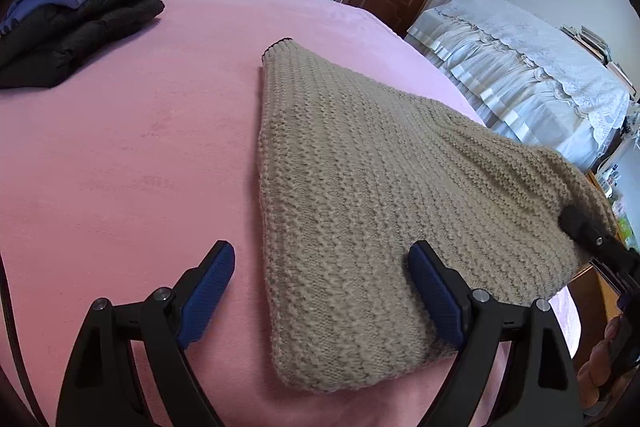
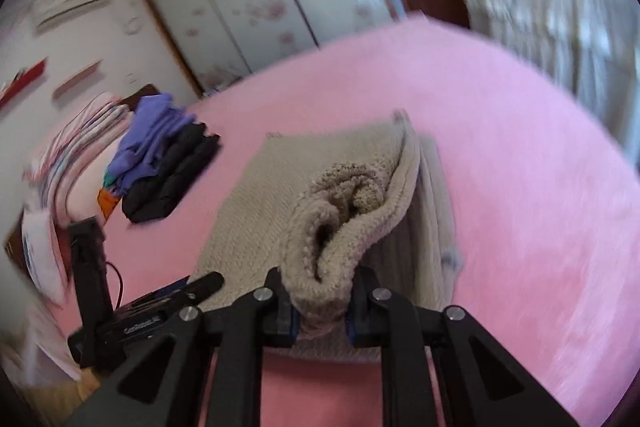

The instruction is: Fold large clothes

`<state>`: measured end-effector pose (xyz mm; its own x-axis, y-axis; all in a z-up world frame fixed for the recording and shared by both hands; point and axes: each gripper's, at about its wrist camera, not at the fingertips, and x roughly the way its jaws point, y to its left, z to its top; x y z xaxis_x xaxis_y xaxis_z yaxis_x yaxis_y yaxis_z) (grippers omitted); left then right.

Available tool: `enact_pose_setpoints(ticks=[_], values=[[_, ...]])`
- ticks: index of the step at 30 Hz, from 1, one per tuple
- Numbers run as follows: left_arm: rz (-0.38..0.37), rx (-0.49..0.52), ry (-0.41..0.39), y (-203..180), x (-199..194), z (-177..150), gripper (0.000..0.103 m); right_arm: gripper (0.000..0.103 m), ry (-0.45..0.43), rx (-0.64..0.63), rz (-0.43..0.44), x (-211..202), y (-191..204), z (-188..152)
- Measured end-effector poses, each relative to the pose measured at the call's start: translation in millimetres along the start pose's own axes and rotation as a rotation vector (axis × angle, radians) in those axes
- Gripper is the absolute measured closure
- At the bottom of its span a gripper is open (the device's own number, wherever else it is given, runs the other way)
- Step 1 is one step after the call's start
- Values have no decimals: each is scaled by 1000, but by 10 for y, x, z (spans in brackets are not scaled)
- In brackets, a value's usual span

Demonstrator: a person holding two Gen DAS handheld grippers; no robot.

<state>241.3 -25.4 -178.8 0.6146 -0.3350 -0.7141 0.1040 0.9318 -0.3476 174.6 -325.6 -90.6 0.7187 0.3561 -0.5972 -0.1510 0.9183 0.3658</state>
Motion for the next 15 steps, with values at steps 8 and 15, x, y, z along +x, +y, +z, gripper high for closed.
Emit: enact_pose_setpoints(ticks=[8, 15], values=[[48, 39, 67, -18, 299, -232, 8, 86, 223, 214, -76, 513, -679, -581], [62, 63, 88, -54, 86, -64, 8, 70, 199, 164, -137, 325, -455, -467]])
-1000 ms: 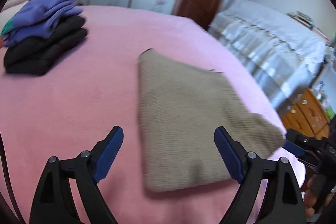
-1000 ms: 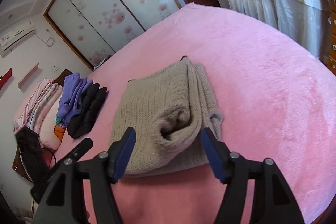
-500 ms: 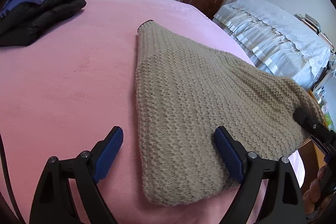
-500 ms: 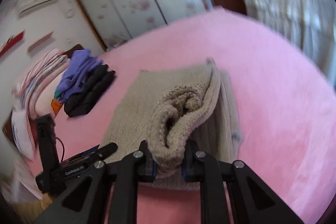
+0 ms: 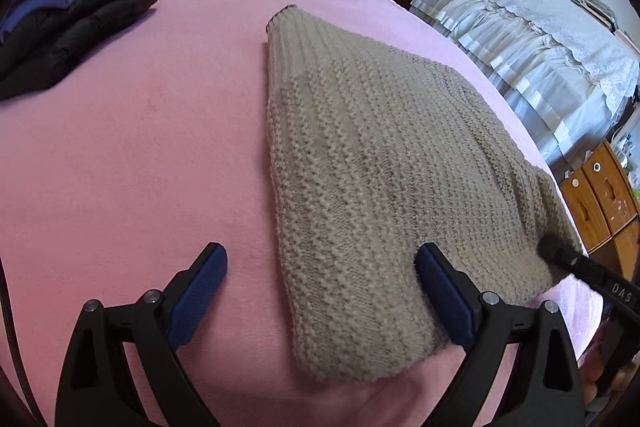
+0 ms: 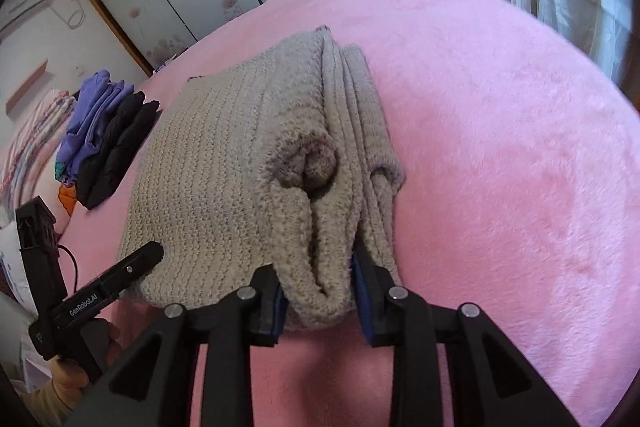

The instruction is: Fold large clothes

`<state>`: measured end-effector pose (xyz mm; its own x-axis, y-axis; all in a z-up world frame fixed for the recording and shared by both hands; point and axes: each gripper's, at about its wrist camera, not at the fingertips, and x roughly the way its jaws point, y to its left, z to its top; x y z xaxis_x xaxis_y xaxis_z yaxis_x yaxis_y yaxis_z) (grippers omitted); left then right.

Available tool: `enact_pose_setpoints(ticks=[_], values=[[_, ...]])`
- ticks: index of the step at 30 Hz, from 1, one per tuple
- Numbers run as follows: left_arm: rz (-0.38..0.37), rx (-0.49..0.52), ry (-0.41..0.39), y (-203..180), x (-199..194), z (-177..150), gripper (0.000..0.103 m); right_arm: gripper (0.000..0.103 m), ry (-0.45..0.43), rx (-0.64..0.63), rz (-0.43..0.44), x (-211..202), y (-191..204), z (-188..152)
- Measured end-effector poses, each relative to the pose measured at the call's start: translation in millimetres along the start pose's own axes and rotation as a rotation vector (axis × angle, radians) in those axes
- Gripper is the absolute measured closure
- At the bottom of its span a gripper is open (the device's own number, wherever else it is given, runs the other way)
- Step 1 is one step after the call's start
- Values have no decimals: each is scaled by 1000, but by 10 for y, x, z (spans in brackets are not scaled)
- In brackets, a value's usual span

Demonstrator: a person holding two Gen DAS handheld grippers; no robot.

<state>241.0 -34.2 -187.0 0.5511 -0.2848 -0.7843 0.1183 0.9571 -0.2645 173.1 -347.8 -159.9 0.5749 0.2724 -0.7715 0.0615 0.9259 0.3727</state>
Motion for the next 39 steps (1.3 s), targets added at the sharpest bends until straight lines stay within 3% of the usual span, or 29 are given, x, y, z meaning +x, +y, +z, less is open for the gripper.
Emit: enact_pose_setpoints(ticks=[6, 10, 16, 19, 22, 25, 28, 31, 35, 37, 39], values=[[-42, 9, -34, 29, -358, 310, 8, 59, -141, -136, -93, -440, 296, 254], [-87, 14, -42, -26, -434, 705, 8, 59, -222, -219, -70, -559, 544, 541], [-95, 48, -37, -257, -31, 1362, 8, 60, -174, -224, 16, -115, 834, 1231], [-103, 24, 31, -266, 370, 1602, 8, 60, -112, -154, 68, 266, 833, 1535], [-81, 2, 98, -233, 718, 1694, 8, 60, -44, -145, 20, 672, 789, 1719], [-1, 43, 117, -176, 952, 1724, 8, 61, 25, -141, -76, 1011, 598, 1766], [-38, 3, 175, -33, 1139, 1690, 4, 70, 80, -102, -86, 1183, 360, 1775], [-96, -85, 198, 99, 1123, 1696, 4, 76, 71, -99, -67, 1108, 305, 1758], [-99, -31, 138, 37, 794, 1680, 5, 73, 38, -74, -24, 822, 268, 1770], [-123, 16, 96, -34, 533, 1675, 5, 68, 20, -57, 6, 615, 226, 1782], [-143, 71, 61, -114, 248, 1681, 5, 52, -8, -53, 12, 392, 191, 1778]])
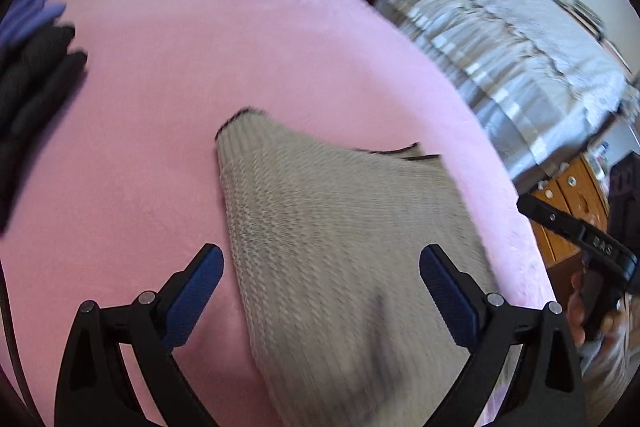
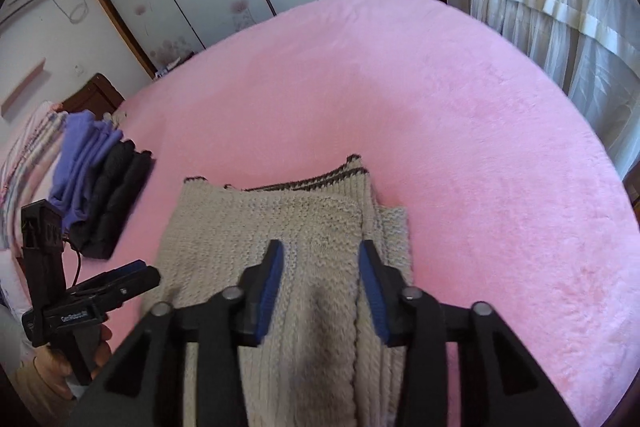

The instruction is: Fold large clothes

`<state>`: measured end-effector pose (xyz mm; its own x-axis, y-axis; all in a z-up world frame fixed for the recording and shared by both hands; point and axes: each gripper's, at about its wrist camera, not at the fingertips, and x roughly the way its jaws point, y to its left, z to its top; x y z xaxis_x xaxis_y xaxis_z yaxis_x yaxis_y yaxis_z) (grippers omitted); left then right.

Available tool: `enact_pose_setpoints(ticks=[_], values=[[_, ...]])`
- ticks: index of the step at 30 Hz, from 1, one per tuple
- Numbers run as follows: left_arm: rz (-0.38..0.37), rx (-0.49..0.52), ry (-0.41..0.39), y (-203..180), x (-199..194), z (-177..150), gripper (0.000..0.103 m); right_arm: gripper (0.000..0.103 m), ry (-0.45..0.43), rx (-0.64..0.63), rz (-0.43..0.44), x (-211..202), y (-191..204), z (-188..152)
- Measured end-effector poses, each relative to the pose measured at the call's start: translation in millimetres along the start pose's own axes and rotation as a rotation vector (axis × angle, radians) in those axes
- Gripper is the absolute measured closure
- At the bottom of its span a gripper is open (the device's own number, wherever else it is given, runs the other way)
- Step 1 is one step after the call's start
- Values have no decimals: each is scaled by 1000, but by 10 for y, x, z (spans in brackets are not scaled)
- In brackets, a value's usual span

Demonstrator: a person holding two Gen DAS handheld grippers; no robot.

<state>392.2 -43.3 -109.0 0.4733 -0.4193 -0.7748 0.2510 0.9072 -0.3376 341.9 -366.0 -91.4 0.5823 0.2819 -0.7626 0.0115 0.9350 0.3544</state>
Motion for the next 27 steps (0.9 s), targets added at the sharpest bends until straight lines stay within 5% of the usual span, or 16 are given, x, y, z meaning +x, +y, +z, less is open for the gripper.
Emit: enact_pose_setpoints(ticks=[4, 13, 17, 22, 27], values=[[-37, 49, 17, -164, -448, 15, 1, 22, -50, -14, -12, -460, -75, -17], [-66, -61, -47, -92, -908, -149, 1, 13, -5, -35, 14, -844, -126, -180], [-81, -48, 26, -129, -669, -299, 1, 4, 40, -25, 64, -753, -166, -293], [-141, -49, 108, -120, -226, -502, 1, 4, 131, -11, 78, -357, -258, -450], [-124, -57, 123, -59, 96, -623, 1, 4, 218, 24, 139, 86, -389, -586]])
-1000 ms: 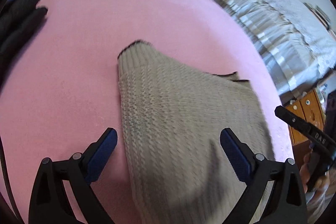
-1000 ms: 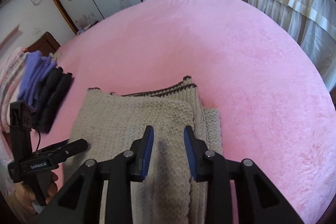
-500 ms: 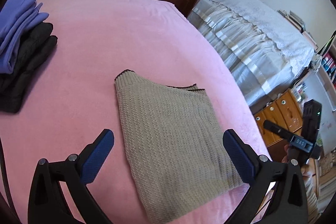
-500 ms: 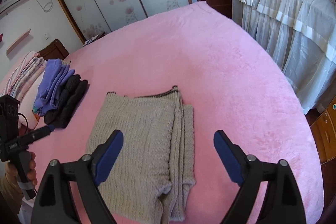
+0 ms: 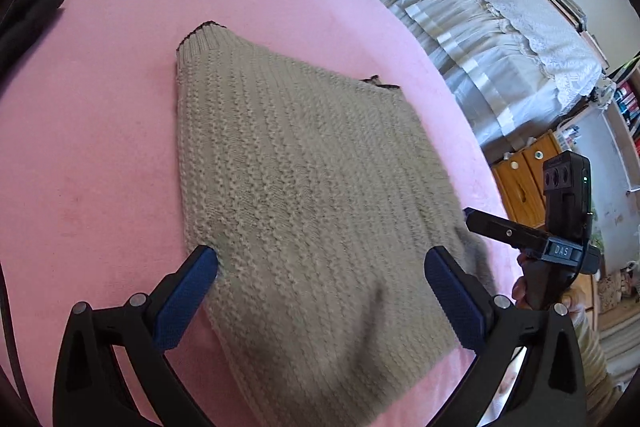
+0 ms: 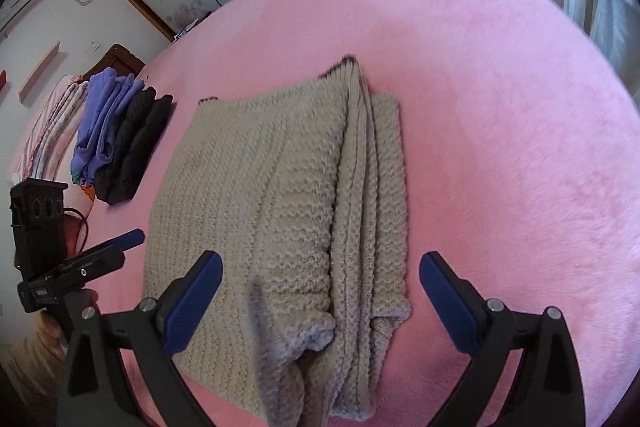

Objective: Fold large clothes
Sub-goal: 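Clamp the cardigan bundle between both grippers and lift it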

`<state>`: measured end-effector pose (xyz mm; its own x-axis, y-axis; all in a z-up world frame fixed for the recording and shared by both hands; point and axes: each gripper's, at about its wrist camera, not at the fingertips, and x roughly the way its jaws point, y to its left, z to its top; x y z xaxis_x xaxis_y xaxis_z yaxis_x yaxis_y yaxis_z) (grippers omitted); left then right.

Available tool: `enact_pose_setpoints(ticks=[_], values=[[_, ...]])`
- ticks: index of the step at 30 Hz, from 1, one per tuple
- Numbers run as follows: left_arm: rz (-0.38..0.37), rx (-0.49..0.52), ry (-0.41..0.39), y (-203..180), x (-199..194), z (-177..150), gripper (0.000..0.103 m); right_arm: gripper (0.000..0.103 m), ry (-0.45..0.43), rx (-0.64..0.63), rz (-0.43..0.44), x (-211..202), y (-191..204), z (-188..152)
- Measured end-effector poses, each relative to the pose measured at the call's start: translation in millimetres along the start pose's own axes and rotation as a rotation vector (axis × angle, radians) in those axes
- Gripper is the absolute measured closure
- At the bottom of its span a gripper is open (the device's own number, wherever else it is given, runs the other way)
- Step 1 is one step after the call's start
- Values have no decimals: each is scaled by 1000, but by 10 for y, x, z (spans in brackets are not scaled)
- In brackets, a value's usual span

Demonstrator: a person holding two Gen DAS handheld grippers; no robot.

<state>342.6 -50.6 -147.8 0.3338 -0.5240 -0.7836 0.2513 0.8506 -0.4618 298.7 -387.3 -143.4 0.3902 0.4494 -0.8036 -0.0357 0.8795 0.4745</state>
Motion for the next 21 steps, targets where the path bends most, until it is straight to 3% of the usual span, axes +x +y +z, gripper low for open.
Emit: enact_pose_setpoints(ticks=[5, 7, 10, 15, 21], values=[[17, 30, -13, 36, 53, -20, 1, 4, 27, -15, 11, 262, -52, 6], [70, 39, -11, 73, 70, -26, 1, 4, 37, -11, 26, 326, -61, 40], [84, -13, 31, 249, 145, -41, 1, 1, 55, -17, 18, 428, -48, 94], [2, -115, 73, 519, 288, -75, 1, 0, 92, -27, 27, 608, -65, 116], [-90, -134, 104, 541, 463, -119, 1, 0, 114, 2, 132, 725, -230, 97]])
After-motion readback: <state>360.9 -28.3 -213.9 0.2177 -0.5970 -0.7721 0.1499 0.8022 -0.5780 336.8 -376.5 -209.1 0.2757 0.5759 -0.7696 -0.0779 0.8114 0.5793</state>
